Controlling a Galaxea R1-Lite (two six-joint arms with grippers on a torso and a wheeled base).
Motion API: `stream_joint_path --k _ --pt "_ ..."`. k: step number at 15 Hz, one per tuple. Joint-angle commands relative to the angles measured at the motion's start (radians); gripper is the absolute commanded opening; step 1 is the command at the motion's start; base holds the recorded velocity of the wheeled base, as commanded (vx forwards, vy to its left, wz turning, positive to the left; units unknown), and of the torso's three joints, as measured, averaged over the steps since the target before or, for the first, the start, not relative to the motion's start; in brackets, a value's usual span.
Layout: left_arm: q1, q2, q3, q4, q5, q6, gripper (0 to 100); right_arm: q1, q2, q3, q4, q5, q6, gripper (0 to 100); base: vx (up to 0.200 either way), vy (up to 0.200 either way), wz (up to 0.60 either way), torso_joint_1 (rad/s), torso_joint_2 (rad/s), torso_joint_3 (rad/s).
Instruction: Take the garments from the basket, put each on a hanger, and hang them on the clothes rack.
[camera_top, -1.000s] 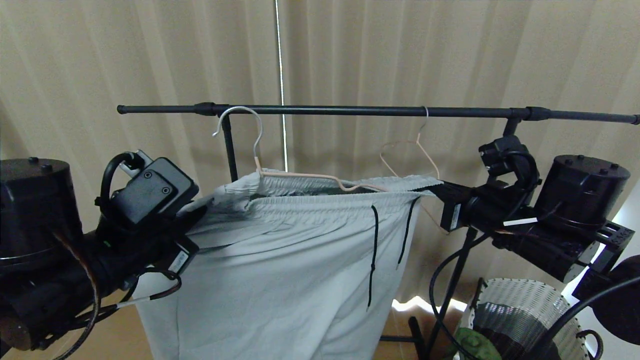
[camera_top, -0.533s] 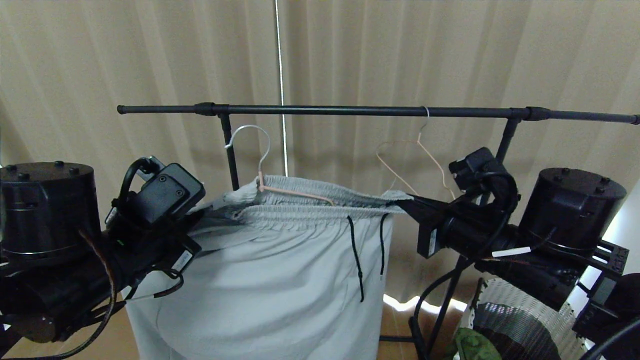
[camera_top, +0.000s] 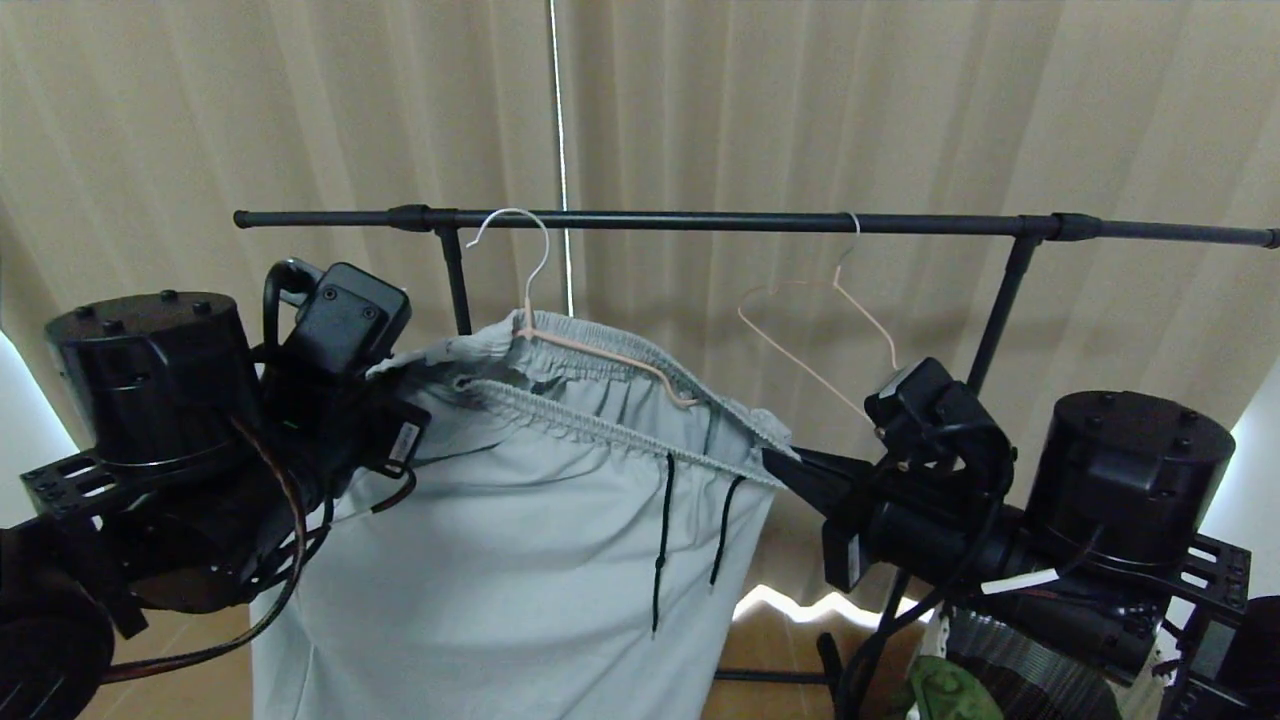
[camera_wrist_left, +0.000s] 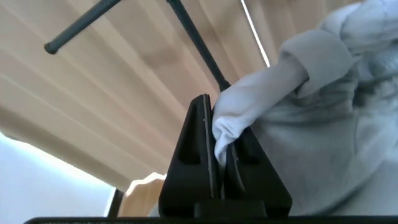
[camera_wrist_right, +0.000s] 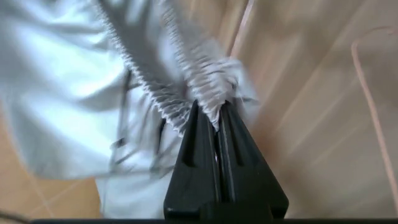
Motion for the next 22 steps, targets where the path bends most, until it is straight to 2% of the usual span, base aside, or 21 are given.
stream_joint_path --k 1,3,5,6,9,12,15,22 --pt "-0.001 0.034 -0.001 -0.019 -0.001 -0.009 0 0.001 0.000 0.005 0.000 0.006 -0.003 100 0.000 0.000 0.00 0.000 0.00 0.000" --pt "-0.013 0.031 0.000 -0.033 -0.011 -0.031 0 0.003 -0.002 -0.009 -0.006 0.006 -0.009 100 0.000 0.000 0.00 0.000 0.00 0.000" --pt "-0.039 0.023 0.002 -0.033 -0.011 -0.045 0 0.003 -0.010 -0.058 -0.006 0.009 -0.071 100 0.000 0.000 0.00 0.000 0.00 0.000" --pt "-0.041 0.023 0.002 -0.033 -0.011 -0.045 0 0.003 -0.010 -0.061 -0.006 0.009 -0.072 100 0.000 0.000 0.00 0.000 0.00 0.000" --pt "-0.097 -0.003 0.011 -0.034 -0.020 -0.040 0 0.003 0.016 -0.249 0.074 0.010 -0.186 100 0.000 0.000 0.00 0.000 0.00 0.000" --pt "-0.117 -0.024 0.039 -0.054 -0.086 -0.032 0 0.001 0.053 -0.368 0.174 0.009 -0.295 100 0.000 0.000 0.00 0.000 0.00 0.000" --pt "-0.142 -0.044 0.042 -0.054 -0.109 -0.031 0 0.001 0.090 -0.419 0.234 0.009 -0.338 100 0.000 0.000 0.00 0.000 0.00 0.000" --pt "-0.191 -0.089 0.066 -0.054 -0.110 -0.022 0 0.003 0.121 -0.407 0.244 0.009 -0.368 100 0.000 0.000 0.00 0.000 0.00 0.000"
